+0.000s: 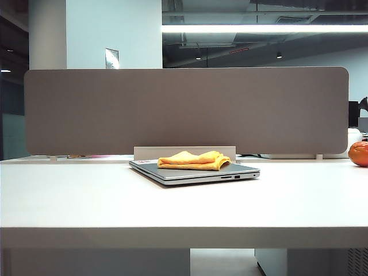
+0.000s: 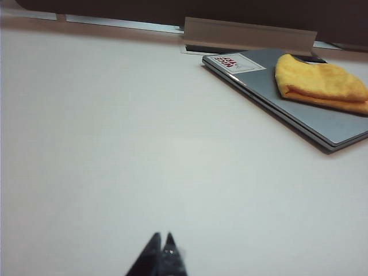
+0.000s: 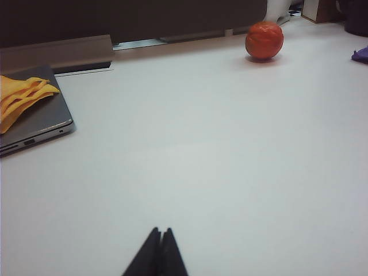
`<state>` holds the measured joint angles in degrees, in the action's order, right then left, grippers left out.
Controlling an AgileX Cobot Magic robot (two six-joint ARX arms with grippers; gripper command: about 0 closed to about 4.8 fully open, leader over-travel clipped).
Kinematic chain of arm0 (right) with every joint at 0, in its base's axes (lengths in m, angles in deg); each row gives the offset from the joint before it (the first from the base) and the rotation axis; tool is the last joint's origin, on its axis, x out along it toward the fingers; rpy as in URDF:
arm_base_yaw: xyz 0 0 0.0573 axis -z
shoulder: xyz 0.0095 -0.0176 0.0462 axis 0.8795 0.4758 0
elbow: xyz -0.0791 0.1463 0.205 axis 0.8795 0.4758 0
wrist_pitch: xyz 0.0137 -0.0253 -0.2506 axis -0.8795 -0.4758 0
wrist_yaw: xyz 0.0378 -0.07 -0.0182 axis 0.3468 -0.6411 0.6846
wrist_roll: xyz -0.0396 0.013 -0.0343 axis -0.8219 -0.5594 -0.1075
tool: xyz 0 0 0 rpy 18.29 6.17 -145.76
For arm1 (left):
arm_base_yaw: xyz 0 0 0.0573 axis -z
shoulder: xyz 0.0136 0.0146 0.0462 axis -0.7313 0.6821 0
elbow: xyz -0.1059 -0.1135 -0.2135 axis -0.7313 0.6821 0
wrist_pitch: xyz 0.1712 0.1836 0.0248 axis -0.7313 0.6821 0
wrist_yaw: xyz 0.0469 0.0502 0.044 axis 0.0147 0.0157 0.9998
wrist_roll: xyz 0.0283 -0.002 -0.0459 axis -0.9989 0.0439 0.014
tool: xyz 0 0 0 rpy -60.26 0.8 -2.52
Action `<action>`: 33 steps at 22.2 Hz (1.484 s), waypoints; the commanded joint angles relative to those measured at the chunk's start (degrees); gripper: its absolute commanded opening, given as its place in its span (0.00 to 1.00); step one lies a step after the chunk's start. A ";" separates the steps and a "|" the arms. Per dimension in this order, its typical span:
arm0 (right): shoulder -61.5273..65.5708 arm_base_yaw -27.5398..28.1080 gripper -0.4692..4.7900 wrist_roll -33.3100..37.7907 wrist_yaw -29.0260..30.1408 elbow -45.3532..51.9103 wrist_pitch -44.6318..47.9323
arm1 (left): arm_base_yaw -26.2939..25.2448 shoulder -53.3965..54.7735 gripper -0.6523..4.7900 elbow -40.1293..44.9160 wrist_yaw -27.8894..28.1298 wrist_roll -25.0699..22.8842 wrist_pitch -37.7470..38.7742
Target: Pick up the yellow rag and put it over the laptop.
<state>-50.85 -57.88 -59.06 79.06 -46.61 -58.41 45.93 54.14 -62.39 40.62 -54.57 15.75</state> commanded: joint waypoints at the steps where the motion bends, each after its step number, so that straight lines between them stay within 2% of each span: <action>1: -0.09 -0.04 0.08 -0.13 -0.22 0.33 0.94 | 0.11 0.07 0.11 -0.15 -0.17 0.17 0.72; 13: -0.09 -0.04 0.08 -0.15 -0.20 0.33 0.87 | 0.09 0.07 0.11 -0.15 0.33 -0.15 0.59; 22: -0.09 -0.04 0.08 -0.13 -0.20 0.33 0.74 | 3.15 0.07 0.11 -0.15 13.99 -1.09 -0.42; 26: -0.11 -0.04 0.08 -0.13 -0.20 0.33 0.74 | 3.19 0.07 0.11 -0.15 14.03 -1.01 -0.76; 29: -0.11 -0.02 0.08 -0.15 -0.20 0.33 0.57 | 3.15 0.07 0.11 -0.15 12.35 1.70 -0.74; 33: -0.09 -0.04 0.08 -0.15 -0.20 0.33 0.57 | 3.08 0.07 0.11 -0.15 12.31 1.68 -0.74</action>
<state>-50.85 -57.88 -59.06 79.00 -46.61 -58.46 49.19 54.16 -62.37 53.14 -53.12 15.68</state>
